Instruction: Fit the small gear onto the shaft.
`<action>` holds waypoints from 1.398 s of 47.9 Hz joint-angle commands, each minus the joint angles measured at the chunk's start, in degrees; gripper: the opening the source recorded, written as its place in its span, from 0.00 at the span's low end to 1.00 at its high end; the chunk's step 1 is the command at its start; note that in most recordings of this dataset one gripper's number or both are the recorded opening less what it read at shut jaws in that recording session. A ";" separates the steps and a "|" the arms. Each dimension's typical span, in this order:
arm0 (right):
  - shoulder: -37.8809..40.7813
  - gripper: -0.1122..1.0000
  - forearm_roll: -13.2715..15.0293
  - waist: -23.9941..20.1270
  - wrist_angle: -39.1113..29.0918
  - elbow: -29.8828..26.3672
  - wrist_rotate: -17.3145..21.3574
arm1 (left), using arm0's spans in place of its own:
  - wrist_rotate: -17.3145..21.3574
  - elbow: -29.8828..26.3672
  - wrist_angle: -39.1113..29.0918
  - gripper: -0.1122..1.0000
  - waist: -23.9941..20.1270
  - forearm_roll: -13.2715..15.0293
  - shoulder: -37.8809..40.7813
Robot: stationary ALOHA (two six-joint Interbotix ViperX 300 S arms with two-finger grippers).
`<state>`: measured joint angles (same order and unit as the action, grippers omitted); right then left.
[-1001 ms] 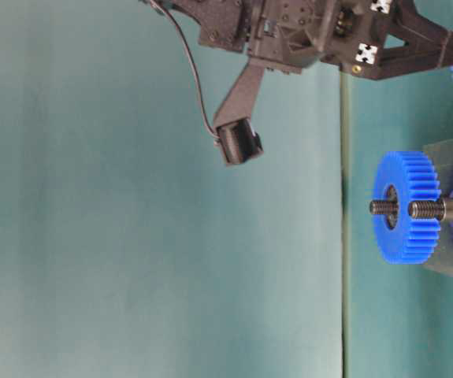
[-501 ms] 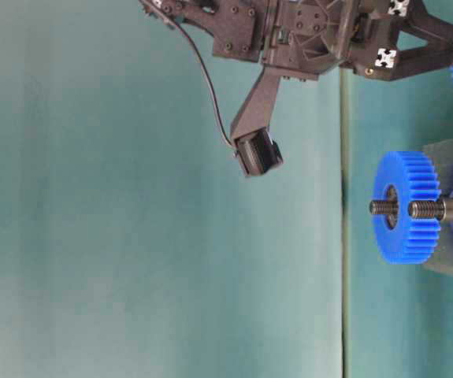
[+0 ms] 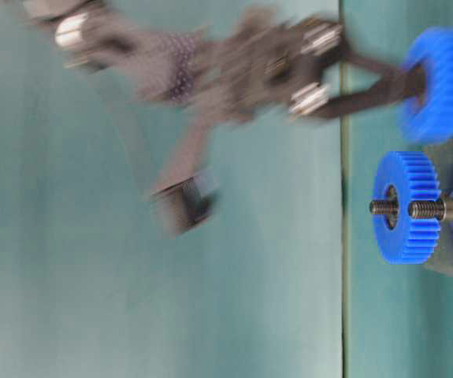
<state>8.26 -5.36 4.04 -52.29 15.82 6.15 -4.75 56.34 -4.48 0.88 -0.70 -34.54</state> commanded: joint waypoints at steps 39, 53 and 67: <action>10.63 0.40 1.49 -1.41 -7.47 -15.91 0.18 | -0.26 -0.18 0.88 0.10 0.09 -0.09 -0.18; 10.72 0.40 1.76 -1.23 -7.56 -16.17 0.26 | -0.26 -0.18 1.05 0.10 0.18 -0.09 -0.18; 10.72 0.41 1.76 -1.14 -7.65 -16.35 0.53 | -0.26 -0.18 1.05 0.10 0.18 -0.18 -0.18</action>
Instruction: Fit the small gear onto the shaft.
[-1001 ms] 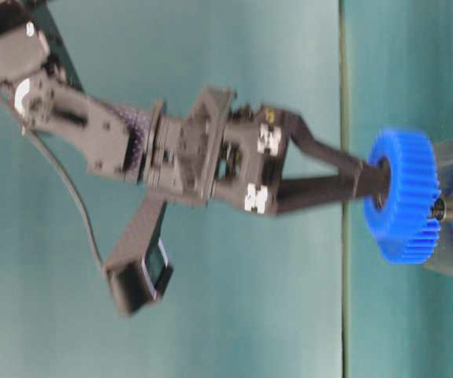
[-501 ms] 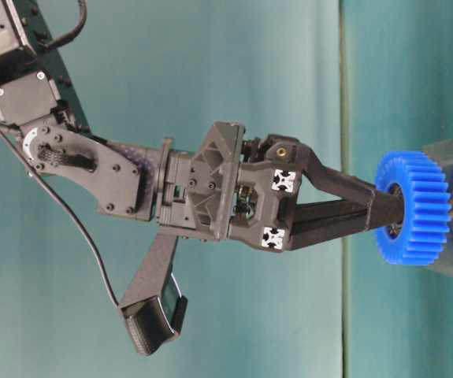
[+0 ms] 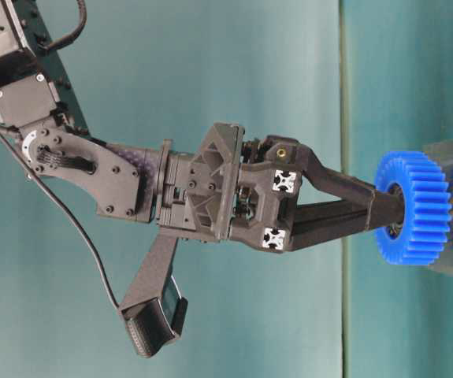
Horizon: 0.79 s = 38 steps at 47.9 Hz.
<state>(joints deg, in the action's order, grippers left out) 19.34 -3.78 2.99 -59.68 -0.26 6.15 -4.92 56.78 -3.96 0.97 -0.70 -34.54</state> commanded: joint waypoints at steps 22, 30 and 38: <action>-0.62 0.70 2.20 0.00 -2.29 -3.43 1.58 | -0.26 -0.79 0.53 0.10 0.00 -0.09 -0.18; -0.35 0.65 3.43 0.00 -6.15 -7.21 1.41 | -0.70 -0.79 0.53 0.10 0.00 -0.09 -0.18; 1.05 0.35 3.52 -0.09 -7.73 -8.09 0.97 | -1.41 -0.53 0.53 0.10 0.09 -0.18 -0.09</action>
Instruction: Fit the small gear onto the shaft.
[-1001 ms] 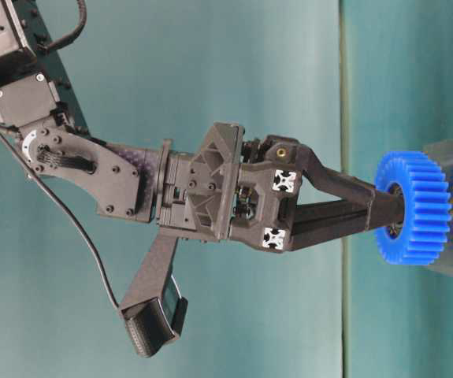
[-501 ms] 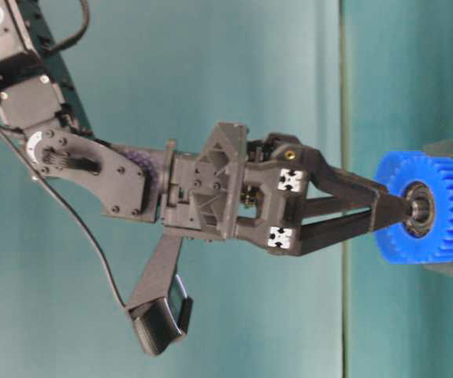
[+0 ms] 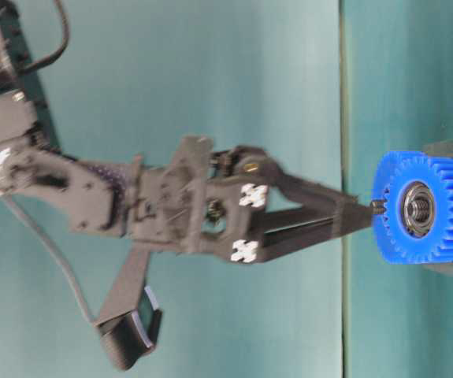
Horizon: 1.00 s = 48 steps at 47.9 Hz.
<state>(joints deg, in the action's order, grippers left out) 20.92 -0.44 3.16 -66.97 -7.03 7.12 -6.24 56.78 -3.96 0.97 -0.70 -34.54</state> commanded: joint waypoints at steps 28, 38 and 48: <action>0.88 0.09 -0.79 -0.97 -2.64 2.64 2.20 | -0.26 -0.44 0.53 0.10 0.00 -0.09 -0.35; -4.57 0.09 -3.52 -5.27 -2.02 10.81 5.80 | -0.26 -0.35 0.53 0.10 0.09 -0.09 -0.44; -11.16 0.09 -0.70 -4.92 1.32 11.25 11.07 | -0.26 -0.35 0.53 0.10 0.09 -0.09 -0.44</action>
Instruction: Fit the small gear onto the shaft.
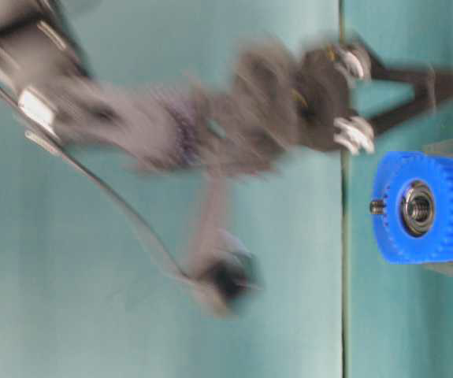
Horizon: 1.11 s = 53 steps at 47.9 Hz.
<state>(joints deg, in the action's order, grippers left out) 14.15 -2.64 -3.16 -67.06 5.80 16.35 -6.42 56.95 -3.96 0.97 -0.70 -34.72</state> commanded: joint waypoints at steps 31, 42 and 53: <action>7.38 0.09 2.90 6.15 5.36 -11.78 -2.02 | -0.62 -0.70 0.62 0.10 0.09 -0.09 -0.35; 6.86 0.09 2.64 6.59 4.31 -9.93 -2.11 | -0.97 -0.70 0.88 0.10 0.09 -0.18 -0.35; 5.01 0.09 0.00 5.71 3.96 -5.80 -1.67 | -0.97 -0.53 1.23 0.10 0.00 -0.09 -0.35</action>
<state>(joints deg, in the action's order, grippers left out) 21.18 -1.49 3.43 -63.28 -1.23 14.59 -7.29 57.04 -3.25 0.97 -0.70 -34.80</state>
